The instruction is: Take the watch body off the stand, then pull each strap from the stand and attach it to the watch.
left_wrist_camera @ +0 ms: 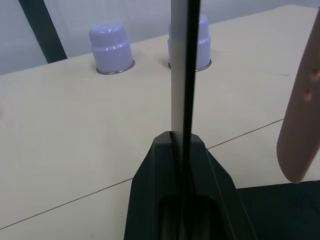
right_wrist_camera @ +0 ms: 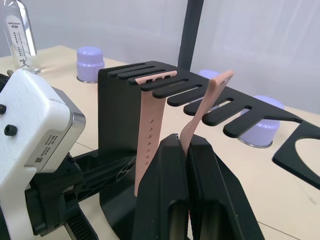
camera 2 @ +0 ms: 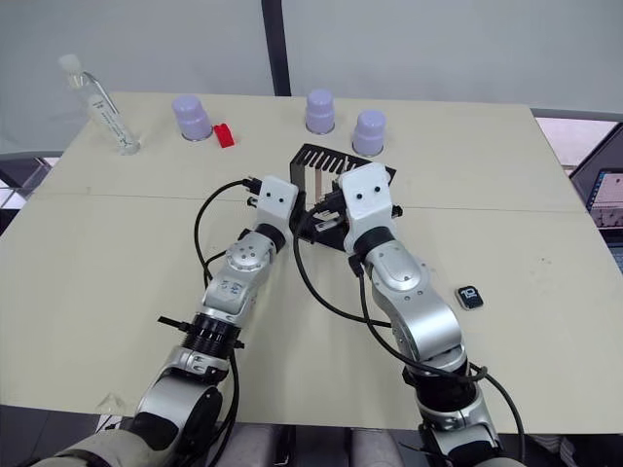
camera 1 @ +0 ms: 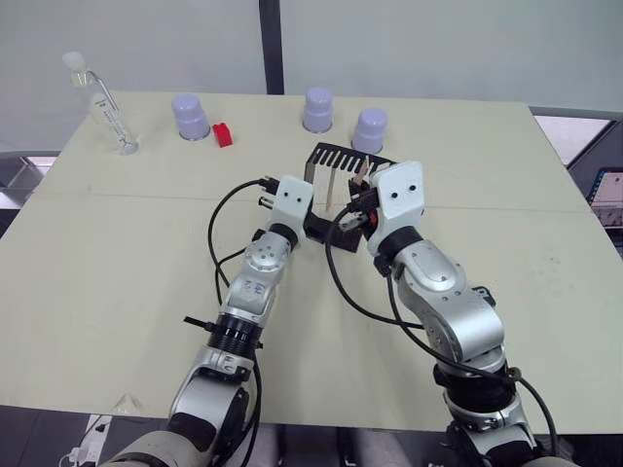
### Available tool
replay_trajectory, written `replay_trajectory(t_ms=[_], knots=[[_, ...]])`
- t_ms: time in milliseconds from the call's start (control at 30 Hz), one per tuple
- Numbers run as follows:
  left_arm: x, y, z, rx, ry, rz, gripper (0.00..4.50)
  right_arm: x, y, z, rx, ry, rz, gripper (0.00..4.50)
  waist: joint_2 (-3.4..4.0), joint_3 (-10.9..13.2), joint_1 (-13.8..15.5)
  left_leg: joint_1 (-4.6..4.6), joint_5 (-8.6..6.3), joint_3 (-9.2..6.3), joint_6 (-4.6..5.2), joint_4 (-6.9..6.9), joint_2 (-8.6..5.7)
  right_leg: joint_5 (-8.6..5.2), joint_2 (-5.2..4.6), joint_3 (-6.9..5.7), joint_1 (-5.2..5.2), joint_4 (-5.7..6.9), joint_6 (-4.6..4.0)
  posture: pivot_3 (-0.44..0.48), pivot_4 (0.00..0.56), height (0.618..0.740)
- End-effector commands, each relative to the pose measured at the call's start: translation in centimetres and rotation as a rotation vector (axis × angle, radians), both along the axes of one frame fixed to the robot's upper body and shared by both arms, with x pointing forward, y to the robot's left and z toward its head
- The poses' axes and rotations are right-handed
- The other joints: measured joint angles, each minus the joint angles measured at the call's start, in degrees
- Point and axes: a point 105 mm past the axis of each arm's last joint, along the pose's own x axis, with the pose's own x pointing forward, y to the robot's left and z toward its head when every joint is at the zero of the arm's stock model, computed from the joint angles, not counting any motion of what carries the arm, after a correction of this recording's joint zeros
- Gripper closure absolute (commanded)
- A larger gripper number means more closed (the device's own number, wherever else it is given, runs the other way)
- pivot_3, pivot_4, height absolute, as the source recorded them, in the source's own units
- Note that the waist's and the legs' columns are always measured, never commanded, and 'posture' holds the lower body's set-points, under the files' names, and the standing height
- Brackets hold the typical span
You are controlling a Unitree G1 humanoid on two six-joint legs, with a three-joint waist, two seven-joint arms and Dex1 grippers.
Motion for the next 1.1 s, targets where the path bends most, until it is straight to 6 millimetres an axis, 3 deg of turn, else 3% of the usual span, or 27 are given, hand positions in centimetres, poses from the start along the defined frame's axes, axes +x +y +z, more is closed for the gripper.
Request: replay_trajectory(t_ms=[33,333,433,533,667,800,933,1100], knots=[[0.1,-0.3,0.4,0.007,-0.007,-0.008,4.50,-1.9,0.3,2.1,-0.027,-0.112,0.059,4.46,0.00,0.0,0.0,0.00,0.00,0.00,0.00,0.00,0.00,0.00,0.00,0.00,0.00,-0.01,0.00,0.000,0.150,0.740],[-0.1,-0.4,0.5,-0.013,0.040,-0.063,4.50,-4.9,-2.3,0.4,0.010,0.005,0.200,4.46,-0.01,0.0,0.1,0.00,-0.01,-0.03,0.02,-0.01,0.00,0.00,0.00,-0.03,0.10,-0.11,0.00,0.000,0.150,0.740],[-0.9,0.7,1.4,-0.048,0.042,-0.109,3.53,-5.6,-3.4,0.4,0.110,0.056,0.247,4.50,0.00,0.0,-0.3,0.02,-0.01,0.00,0.02,-0.04,0.00,0.00,0.00,0.00,0.10,-0.12,0.00,0.000,0.150,0.740],[-2.3,2.5,1.6,-0.021,0.069,-0.190,2.00,-6.2,-3.8,0.4,0.127,0.086,0.304,4.50,0.01,0.0,-1.1,0.05,0.01,-0.02,-0.03,-0.13,0.01,0.00,0.02,-0.01,0.07,-0.08,0.00,0.000,0.150,0.740],[-5.8,5.4,1.4,-0.031,0.181,-0.424,0.03,-7.8,-3.6,0.0,0.150,0.175,0.502,4.50,0.04,0.0,-1.7,0.12,0.03,-0.02,-0.07,-0.21,0.03,0.00,0.02,0.00,0.08,-0.08,-0.03,0.000,0.150,0.740],[-10.2,6.7,2.3,-0.073,0.305,-0.735,0.03,-8.6,-3.5,0.1,0.200,0.249,0.652,4.50,0.06,0.0,-1.5,0.17,-0.01,-0.07,0.01,-0.22,0.03,-0.03,-0.06,-0.03,0.15,-0.13,-0.10,0.000,0.150,0.740],[-14.0,6.4,5.7,-0.215,0.368,-1.050,0.03,-9.4,-3.1,0.5,0.277,0.319,0.798,4.50,0.05,0.0,-1.2,0.13,-0.21,-0.17,0.36,-0.19,0.02,-0.04,-0.18,-0.13,0.24,-0.29,-0.12,0.000,0.150,0.740],[-13.5,3.1,7.2,-0.403,0.394,-1.184,0.03,-9.5,-2.2,0.6,0.347,0.392,0.924,4.50,0.04,0.0,-1.3,0.07,-0.26,-0.22,0.49,-0.12,-0.03,-0.02,-0.24,-0.20,0.32,-0.45,-0.07,0.000,0.150,0.740]])
